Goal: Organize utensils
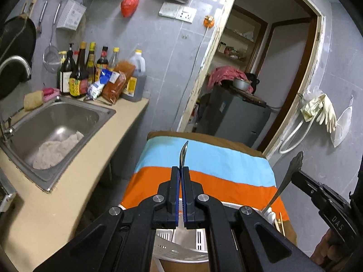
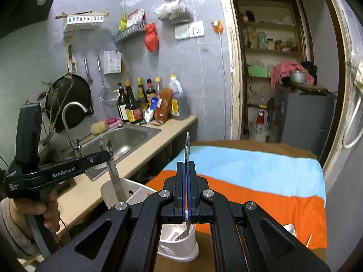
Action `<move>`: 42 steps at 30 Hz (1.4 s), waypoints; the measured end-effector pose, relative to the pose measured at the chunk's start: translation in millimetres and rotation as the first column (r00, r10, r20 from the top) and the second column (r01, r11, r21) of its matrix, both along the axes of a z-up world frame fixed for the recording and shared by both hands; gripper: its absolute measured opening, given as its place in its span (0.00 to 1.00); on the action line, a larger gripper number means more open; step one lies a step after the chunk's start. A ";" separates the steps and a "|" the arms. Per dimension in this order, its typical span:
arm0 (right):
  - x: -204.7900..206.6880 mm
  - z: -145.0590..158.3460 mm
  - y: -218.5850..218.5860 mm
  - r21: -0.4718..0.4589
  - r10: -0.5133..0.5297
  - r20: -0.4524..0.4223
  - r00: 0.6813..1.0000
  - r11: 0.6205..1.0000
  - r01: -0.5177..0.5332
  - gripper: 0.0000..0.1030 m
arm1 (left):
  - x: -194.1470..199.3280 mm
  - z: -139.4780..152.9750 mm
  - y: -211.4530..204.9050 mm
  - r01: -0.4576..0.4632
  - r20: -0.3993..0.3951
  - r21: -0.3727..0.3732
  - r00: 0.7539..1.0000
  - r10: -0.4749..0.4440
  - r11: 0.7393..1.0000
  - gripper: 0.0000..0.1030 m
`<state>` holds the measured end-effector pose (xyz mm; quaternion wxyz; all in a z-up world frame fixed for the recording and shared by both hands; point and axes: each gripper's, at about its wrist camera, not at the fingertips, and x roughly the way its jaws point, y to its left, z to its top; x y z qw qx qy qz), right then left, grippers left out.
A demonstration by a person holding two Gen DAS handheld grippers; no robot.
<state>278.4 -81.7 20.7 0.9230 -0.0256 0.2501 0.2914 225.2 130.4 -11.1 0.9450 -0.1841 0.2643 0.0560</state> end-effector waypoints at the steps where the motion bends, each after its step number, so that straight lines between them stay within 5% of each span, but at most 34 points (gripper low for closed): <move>1: 0.4 -2.5 0.3 -0.004 0.000 -0.006 1.000 1.000 0.000 0.02 | 0.4 -3.4 2.1 0.001 -0.004 -0.012 1.000 -0.001 1.000 0.02; 16: -2.6 -25.7 -2.3 -0.010 0.009 -0.108 0.994 1.000 -0.010 0.05 | 2.4 -22.1 3.8 0.025 -0.105 -0.108 0.994 -0.037 0.994 0.06; 20: -4.5 -21.5 -8.2 0.009 0.015 -0.103 0.995 1.000 -0.014 0.12 | 0.5 -16.2 -0.4 0.042 -0.087 -0.106 0.995 -0.051 0.993 0.15; 23: -6.2 -16.4 -15.5 0.030 0.006 -0.100 0.995 1.000 -0.003 0.14 | -2.4 -8.8 -5.7 0.053 -0.058 -0.101 0.997 -0.059 0.994 0.34; 24: -7.1 -13.8 -18.8 0.038 0.000 -0.095 0.995 0.999 0.004 0.19 | -3.6 -6.1 -7.6 0.055 -0.045 -0.098 0.997 -0.060 0.994 0.44; 27: -10.5 -4.1 -30.8 0.072 -0.025 -0.069 0.997 0.997 0.030 0.42 | -8.9 4.4 -17.2 0.066 0.008 -0.081 0.998 -0.066 0.995 0.53; 32: -17.5 16.3 -59.3 0.128 -0.092 -0.018 0.996 0.987 0.094 0.55 | -14.9 23.2 -40.4 0.087 0.075 -0.033 0.994 -0.085 0.996 0.72; 37: -29.1 37.2 -97.1 0.193 -0.158 0.048 0.986 0.970 0.146 0.91 | -25.6 45.4 -70.0 0.086 0.169 0.030 0.982 -0.090 0.996 0.93; 42: -37.8 51.2 -131.9 0.218 -0.229 0.077 0.970 0.953 0.208 0.97 | -34.3 60.3 -99.3 0.076 0.231 0.081 0.968 -0.093 0.994 0.99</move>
